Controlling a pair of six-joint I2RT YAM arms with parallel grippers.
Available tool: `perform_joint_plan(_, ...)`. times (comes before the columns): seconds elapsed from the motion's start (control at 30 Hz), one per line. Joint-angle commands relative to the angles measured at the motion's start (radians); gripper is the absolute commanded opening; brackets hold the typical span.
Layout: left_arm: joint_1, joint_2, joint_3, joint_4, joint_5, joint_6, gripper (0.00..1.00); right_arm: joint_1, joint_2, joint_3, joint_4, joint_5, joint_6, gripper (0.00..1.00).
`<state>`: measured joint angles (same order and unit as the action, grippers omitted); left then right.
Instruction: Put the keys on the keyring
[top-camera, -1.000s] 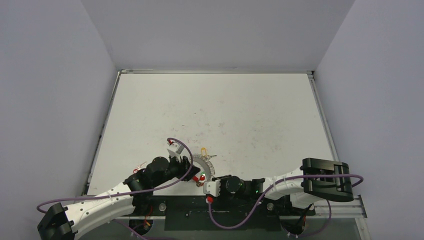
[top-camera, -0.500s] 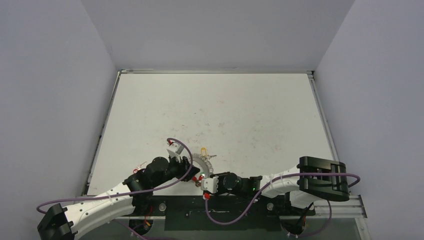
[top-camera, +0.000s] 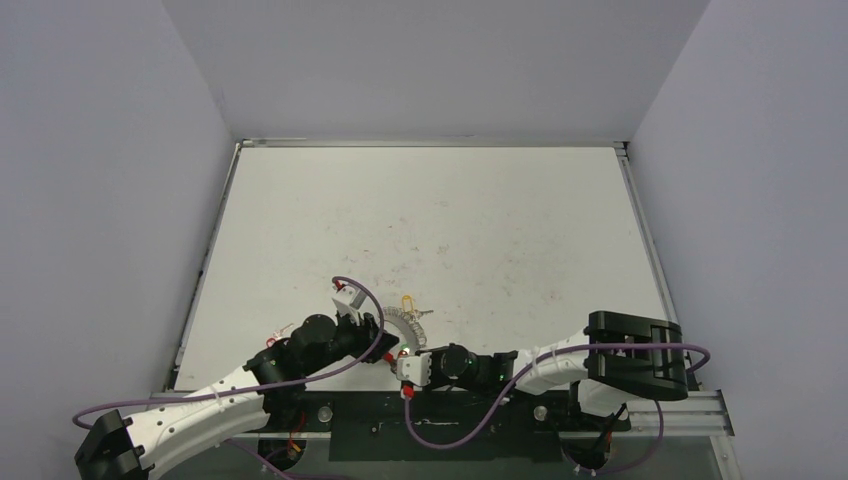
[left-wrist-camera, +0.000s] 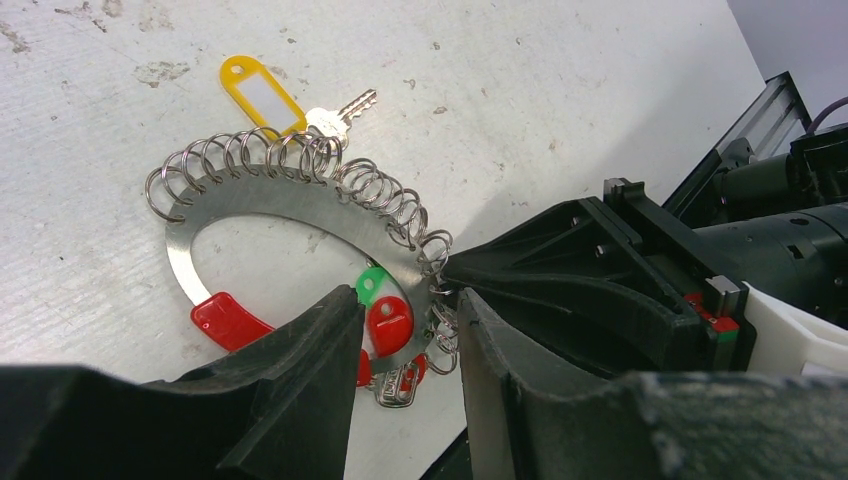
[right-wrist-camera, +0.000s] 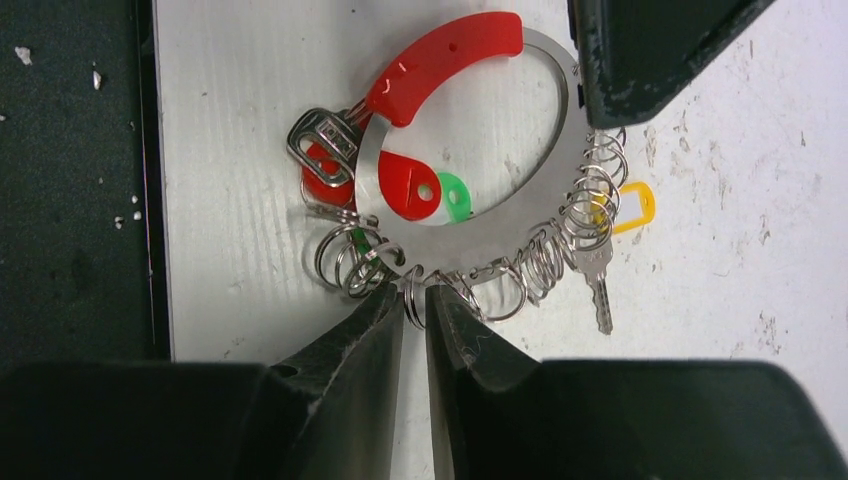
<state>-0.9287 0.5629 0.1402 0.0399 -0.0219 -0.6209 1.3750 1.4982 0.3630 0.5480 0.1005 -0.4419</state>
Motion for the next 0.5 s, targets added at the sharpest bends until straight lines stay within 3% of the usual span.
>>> perform_joint_plan(0.0, -0.005, -0.008, 0.012, 0.017, -0.009, 0.006, 0.38, -0.003, 0.044, 0.037, 0.010, 0.007, 0.003, 0.16)
perform_joint_plan(0.17, -0.006, -0.016, 0.023, 0.004, -0.003, 0.015, 0.38, -0.004, 0.035, 0.065, -0.040, 0.008, 0.003, 0.01)
perform_joint_plan(0.33, -0.006, -0.037, 0.037, -0.011, 0.002, 0.046, 0.38, -0.018, -0.064, 0.064, -0.114, -0.029, 0.006, 0.00)
perform_joint_plan(0.47, -0.006, -0.048, 0.043, -0.004, 0.008, 0.085, 0.38, -0.069, -0.178, 0.057, -0.189, -0.141, 0.011, 0.00)
